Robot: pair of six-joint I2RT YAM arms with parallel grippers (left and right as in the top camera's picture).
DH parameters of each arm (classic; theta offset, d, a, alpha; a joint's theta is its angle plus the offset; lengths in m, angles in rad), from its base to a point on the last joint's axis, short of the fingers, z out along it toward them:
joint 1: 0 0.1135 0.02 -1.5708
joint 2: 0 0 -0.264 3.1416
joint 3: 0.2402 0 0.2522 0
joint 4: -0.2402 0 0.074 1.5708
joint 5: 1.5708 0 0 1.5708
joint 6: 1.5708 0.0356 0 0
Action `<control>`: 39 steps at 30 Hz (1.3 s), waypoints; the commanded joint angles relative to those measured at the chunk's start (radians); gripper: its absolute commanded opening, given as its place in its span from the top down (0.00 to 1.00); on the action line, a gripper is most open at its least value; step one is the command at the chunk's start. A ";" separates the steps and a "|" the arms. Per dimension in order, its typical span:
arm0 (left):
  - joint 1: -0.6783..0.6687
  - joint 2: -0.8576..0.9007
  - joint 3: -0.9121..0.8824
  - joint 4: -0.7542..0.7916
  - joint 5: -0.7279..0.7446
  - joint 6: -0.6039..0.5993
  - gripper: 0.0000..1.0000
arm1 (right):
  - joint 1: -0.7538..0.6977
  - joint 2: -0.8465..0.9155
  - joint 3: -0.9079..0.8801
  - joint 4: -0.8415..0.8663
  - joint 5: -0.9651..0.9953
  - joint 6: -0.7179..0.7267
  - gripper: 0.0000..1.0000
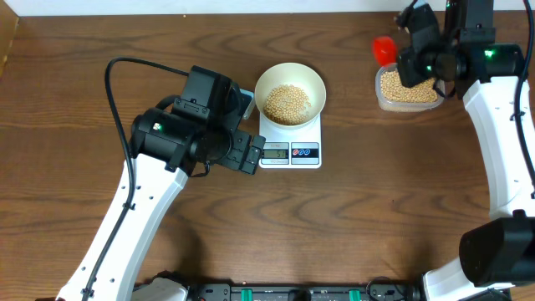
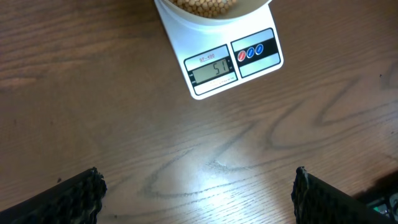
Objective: Scoop item into bowl and weigh 50g on scale
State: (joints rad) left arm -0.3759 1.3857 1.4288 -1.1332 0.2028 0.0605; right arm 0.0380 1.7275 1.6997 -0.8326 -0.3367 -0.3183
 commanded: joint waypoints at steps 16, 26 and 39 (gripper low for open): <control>0.000 -0.007 -0.010 -0.003 -0.010 0.014 0.02 | 0.183 0.114 0.007 0.124 -0.341 0.138 0.99; 0.000 -0.007 -0.010 -0.003 -0.010 0.014 0.02 | 0.306 0.154 0.007 0.071 -0.063 0.092 0.99; 0.000 -0.007 -0.010 -0.003 -0.010 0.014 0.02 | 0.338 0.194 0.006 0.025 0.077 0.031 0.99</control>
State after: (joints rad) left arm -0.3759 1.3857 1.4288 -1.1336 0.2031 0.0605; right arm 0.3710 1.9076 1.7000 -0.8040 -0.3038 -0.2508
